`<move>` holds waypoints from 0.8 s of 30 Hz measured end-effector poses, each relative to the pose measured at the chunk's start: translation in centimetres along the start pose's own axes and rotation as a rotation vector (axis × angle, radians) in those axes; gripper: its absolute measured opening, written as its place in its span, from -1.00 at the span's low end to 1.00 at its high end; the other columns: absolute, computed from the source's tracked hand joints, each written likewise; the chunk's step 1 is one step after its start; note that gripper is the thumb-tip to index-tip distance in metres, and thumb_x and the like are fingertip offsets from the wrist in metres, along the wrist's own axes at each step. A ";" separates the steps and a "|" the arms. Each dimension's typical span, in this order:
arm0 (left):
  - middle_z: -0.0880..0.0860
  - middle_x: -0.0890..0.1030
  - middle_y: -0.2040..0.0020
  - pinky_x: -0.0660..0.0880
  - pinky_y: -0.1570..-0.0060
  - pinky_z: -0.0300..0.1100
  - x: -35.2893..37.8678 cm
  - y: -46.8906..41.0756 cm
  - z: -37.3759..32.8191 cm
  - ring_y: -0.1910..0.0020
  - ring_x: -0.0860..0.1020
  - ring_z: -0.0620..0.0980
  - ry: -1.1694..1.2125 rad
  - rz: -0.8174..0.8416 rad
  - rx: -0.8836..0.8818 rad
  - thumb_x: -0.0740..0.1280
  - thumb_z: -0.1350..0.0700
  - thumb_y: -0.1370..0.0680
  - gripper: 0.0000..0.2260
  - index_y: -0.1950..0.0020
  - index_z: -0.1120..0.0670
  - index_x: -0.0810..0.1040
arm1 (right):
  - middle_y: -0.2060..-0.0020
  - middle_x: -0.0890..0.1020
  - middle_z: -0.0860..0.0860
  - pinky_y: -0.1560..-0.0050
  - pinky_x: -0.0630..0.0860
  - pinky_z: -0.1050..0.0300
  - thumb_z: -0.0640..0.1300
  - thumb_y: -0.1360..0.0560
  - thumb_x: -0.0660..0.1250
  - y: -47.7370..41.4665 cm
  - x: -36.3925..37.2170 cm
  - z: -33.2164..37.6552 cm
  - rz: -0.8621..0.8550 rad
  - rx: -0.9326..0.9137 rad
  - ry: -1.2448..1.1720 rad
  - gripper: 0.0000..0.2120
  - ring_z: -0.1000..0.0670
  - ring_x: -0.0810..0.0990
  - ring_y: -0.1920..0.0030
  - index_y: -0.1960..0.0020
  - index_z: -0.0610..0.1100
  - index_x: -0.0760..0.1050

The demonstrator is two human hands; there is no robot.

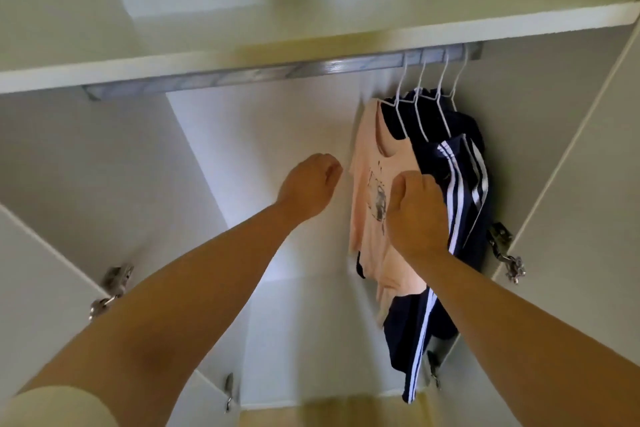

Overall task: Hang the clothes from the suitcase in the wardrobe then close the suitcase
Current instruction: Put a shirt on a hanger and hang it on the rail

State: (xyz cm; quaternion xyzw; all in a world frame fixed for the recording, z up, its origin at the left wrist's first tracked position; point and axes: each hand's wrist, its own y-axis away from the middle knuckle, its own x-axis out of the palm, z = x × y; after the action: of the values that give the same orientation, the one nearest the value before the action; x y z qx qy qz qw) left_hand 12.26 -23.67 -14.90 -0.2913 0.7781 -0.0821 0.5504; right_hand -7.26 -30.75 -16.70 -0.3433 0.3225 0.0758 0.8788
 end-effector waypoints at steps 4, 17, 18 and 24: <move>-0.03 0.63 0.00 0.53 -0.07 -0.14 -4.0 10.1 -0.2 0.07 0.54 -0.09 -0.038 -0.040 -0.126 0.18 0.01 -0.70 -0.77 -0.13 0.07 0.60 | 0.12 0.50 0.01 0.12 0.52 0.03 -0.01 -0.70 0.00 5.3 0.7 3.2 0.080 -0.067 -0.192 -0.68 -0.02 0.49 0.14 -0.05 -0.14 0.46; 0.03 0.64 0.02 0.55 0.17 -0.04 -20.6 51.8 -4.8 0.13 0.59 0.09 -0.436 -0.311 -0.721 0.19 0.03 -0.68 -0.77 -0.12 0.10 0.58 | 0.14 0.52 0.00 0.19 0.39 0.05 -0.05 -0.68 0.03 32.0 2.5 23.3 0.816 -0.534 -0.600 -0.78 -0.08 0.48 0.15 0.01 -0.08 0.40; 0.03 0.64 0.05 0.54 0.24 -0.04 -21.3 54.4 -5.2 0.17 0.59 0.10 -0.476 -0.354 -0.741 0.19 0.04 -0.67 -0.78 -0.09 0.12 0.58 | 0.14 0.53 -0.01 0.19 0.41 0.03 -0.05 -0.69 0.04 33.9 1.9 24.7 0.837 -0.608 -0.633 -0.77 -0.09 0.48 0.15 -0.01 -0.10 0.41; 0.03 0.60 0.21 0.49 0.40 -0.02 -23.8 67.6 -8.0 0.31 0.55 0.14 -0.593 -0.526 -1.079 0.26 0.10 -0.66 -0.87 0.00 0.11 0.55 | 0.21 0.51 0.06 0.31 0.30 0.10 0.03 -0.70 0.01 44.8 -0.3 30.4 1.009 -1.161 -0.683 -0.71 -0.03 0.47 0.26 -0.04 -0.09 0.44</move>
State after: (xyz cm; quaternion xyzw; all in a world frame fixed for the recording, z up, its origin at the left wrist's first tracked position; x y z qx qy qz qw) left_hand -14.18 42.99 -22.90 -0.7158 0.4292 0.2705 0.4798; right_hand -7.74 22.86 -24.40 -0.5136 0.0636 0.7132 0.4728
